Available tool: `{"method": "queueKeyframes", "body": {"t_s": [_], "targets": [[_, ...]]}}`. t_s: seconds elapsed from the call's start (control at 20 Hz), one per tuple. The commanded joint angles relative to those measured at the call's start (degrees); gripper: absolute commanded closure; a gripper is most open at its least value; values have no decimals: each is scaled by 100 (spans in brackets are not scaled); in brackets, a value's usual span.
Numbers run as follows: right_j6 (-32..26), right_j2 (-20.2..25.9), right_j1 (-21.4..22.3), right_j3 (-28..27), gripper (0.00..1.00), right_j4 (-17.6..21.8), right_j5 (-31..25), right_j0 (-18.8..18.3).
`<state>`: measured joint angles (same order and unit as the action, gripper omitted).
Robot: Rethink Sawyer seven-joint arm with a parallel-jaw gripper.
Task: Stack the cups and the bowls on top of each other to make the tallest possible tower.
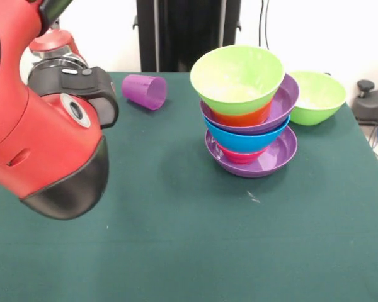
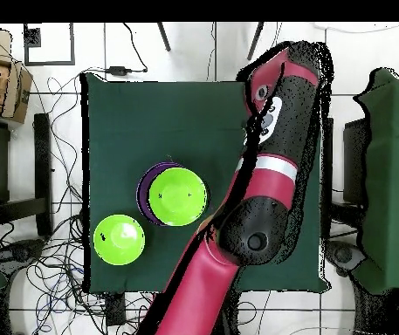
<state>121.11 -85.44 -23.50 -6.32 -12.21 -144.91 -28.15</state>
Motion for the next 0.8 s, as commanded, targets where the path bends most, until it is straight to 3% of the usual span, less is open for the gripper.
{"method": "queueKeyframes", "body": {"t_s": [0.05, 0.2, 0.3, 0.35, 0.5, 0.65, 0.7, 0.8], "targets": [[-872, -420, -83, -177, 0, -946, -218, 117], [-1062, -651, -144, -183, 0, -1172, -354, 108], [-1880, -1086, -132, -304, 0, -1036, -437, 87], [-2028, -1188, -135, -320, 0, -1071, -346, 89], [-3027, -1532, -233, -399, 0, -1099, 490, 124], [-3279, -1474, -329, -360, 0, -1322, 1300, 152], [-3629, -1419, -333, -374, 0, -1268, 1619, 168], [-3704, -1413, -308, -359, 0, -1154, 1884, 203]]}}
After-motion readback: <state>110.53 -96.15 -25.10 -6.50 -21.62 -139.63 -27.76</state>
